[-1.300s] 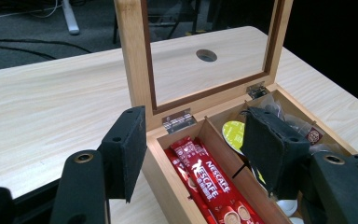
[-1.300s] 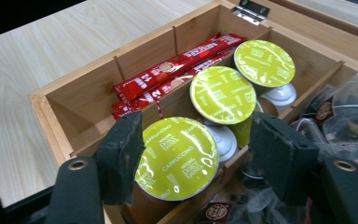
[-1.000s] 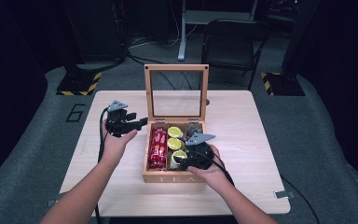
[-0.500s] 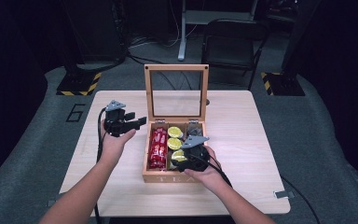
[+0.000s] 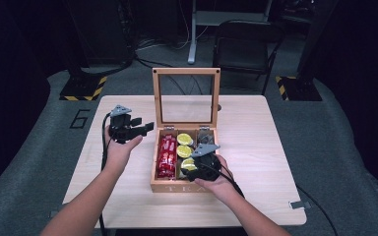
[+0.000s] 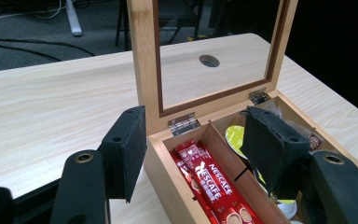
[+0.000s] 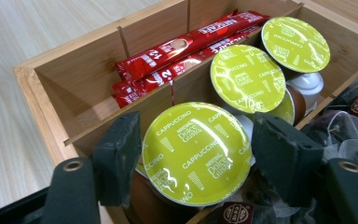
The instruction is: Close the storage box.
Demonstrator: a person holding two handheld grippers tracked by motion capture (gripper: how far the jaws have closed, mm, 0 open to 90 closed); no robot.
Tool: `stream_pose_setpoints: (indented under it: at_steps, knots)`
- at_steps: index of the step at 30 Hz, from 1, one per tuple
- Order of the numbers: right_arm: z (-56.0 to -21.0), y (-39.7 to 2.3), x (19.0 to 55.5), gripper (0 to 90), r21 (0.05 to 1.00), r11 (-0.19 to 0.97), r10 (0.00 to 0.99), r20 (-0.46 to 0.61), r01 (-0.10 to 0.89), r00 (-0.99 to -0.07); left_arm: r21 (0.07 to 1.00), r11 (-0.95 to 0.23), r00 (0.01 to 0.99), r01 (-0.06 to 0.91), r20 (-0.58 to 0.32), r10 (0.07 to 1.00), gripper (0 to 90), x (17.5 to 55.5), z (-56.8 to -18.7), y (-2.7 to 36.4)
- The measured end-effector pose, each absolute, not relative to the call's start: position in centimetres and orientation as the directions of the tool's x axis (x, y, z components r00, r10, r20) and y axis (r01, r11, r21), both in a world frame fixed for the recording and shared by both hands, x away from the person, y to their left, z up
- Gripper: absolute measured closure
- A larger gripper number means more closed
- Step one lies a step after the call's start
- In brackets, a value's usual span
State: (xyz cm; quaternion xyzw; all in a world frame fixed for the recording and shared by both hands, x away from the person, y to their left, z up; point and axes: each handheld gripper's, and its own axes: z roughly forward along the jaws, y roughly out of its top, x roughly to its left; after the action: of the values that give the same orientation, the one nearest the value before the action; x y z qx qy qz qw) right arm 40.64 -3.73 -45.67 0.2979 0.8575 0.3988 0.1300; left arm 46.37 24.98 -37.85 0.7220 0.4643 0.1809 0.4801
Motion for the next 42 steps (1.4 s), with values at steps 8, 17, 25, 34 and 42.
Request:
stream_pose_setpoints:
  at_steps: [8,17,25,34,42]
  knots:
    - [-45.73,-3.67,40.65,36.1,0.760,0.519,0.608,-0.008,0.390,-0.794,0.861,-0.108,0.504,0.496,-0.185,0.843,39.9,46.40,-37.90,24.83]
    - [-45.63,-3.64,40.59,36.3,0.764,0.517,0.608,-0.010,0.386,-0.794,0.861,-0.108,0.504,0.497,-0.185,0.844,39.9,46.40,-37.89,24.84]
    - [-45.68,-3.63,40.66,34.5,0.760,0.517,0.608,-0.001,0.395,-0.794,0.861,-0.107,0.503,0.497,-0.186,0.844,39.9,46.40,-37.90,24.81]
    - [-45.81,-3.35,40.51,34.0,0.755,0.532,0.603,-0.018,0.384,-0.798,0.861,-0.112,0.507,0.496,-0.182,0.843,39.9,46.41,-37.91,24.76]
    - [-45.68,-3.43,40.47,35.9,0.760,0.524,0.611,-0.022,0.384,-0.791,0.859,-0.124,0.512,0.497,-0.175,0.841,39.9,46.40,-37.91,24.80]
